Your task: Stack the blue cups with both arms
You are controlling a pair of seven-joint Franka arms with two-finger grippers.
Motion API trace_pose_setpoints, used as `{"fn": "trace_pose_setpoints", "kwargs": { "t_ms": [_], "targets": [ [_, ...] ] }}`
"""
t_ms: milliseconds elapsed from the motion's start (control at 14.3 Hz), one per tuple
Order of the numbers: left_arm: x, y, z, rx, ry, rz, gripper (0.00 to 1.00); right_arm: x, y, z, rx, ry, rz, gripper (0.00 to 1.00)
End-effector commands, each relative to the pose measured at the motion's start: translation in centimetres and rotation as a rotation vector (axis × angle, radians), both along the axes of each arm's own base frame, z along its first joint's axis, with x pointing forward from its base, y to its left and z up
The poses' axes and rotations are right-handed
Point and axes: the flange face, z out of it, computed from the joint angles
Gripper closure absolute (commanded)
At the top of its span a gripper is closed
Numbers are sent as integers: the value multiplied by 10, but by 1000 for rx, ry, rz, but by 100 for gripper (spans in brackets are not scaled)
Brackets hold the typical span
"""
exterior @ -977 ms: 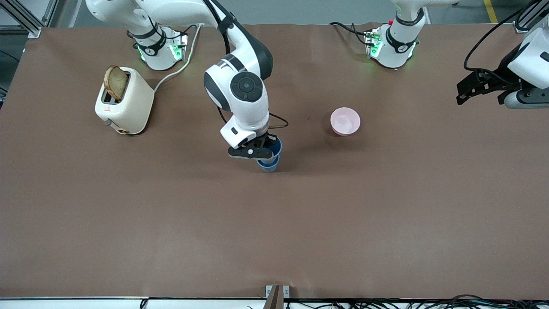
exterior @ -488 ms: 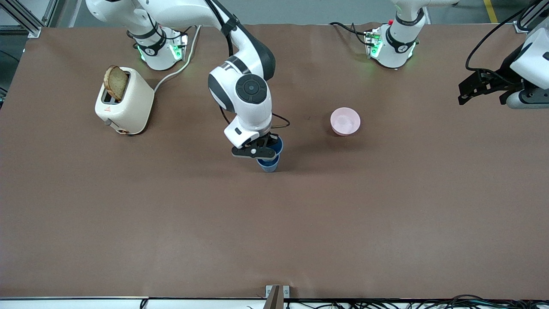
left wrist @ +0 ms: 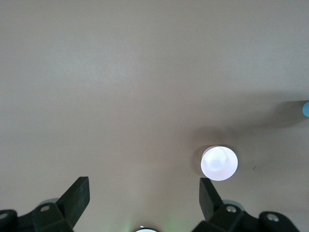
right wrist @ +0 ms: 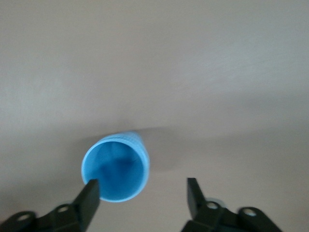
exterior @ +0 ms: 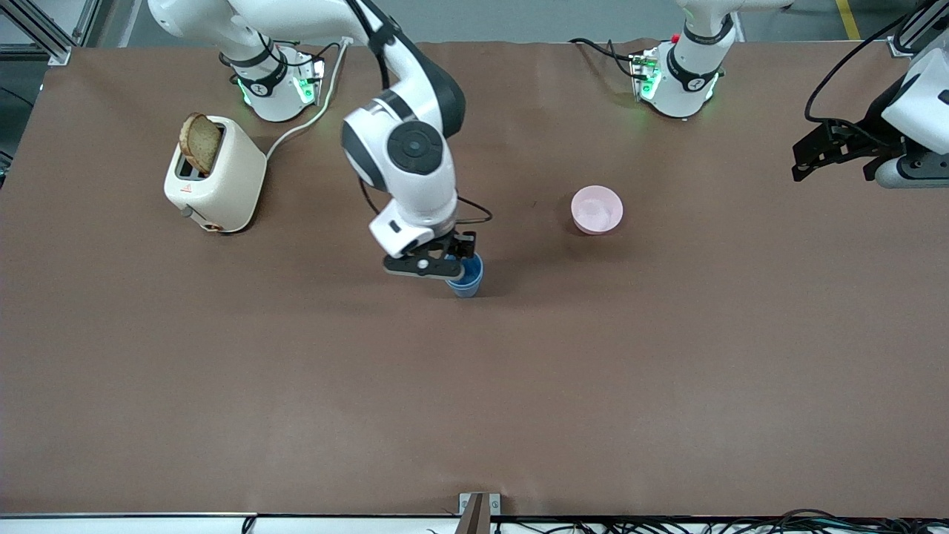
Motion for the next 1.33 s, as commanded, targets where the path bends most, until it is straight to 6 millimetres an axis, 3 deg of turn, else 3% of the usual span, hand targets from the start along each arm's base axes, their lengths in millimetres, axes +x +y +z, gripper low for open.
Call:
{"fn": "trace_pose_setpoints", "kwargs": {
  "t_ms": [0,70,279,488,558,628,698,767,837,1047,1256],
  "targets": [
    [-5,1,5,-11,-1,-15,0,22,-122,112,20,-46,-127,0],
    [-5,1,5,-11,-3,-15,0,32,-171,139,4,-65,-127,0],
    [-5,1,4,-11,0,-18,0,47,-328,185,-34,-60,-130,0],
    [-5,1,4,-11,0,-19,0,24,-448,222,-47,-28,-10,0],
    [-5,1,4,-11,0,-19,0,11,-465,229,-40,0,-16,0],
    [-5,1,4,-11,0,-18,0,4,-466,232,-38,21,-15,0],
    [-5,1,4,-11,0,-18,0,0,-466,220,-43,55,-13,0],
    [-5,1,4,-11,0,-18,0,-18,-469,224,-32,28,-19,0],
    [-5,1,5,-11,-1,-18,0,-21,-467,240,-31,-35,-14,0],
    [-5,2,6,-5,-5,-16,0,-16,-472,237,-16,-34,-4,0],
    [-3,3,11,0,-17,-12,0,-7,-468,251,-12,-60,58,0]
  ]
}}
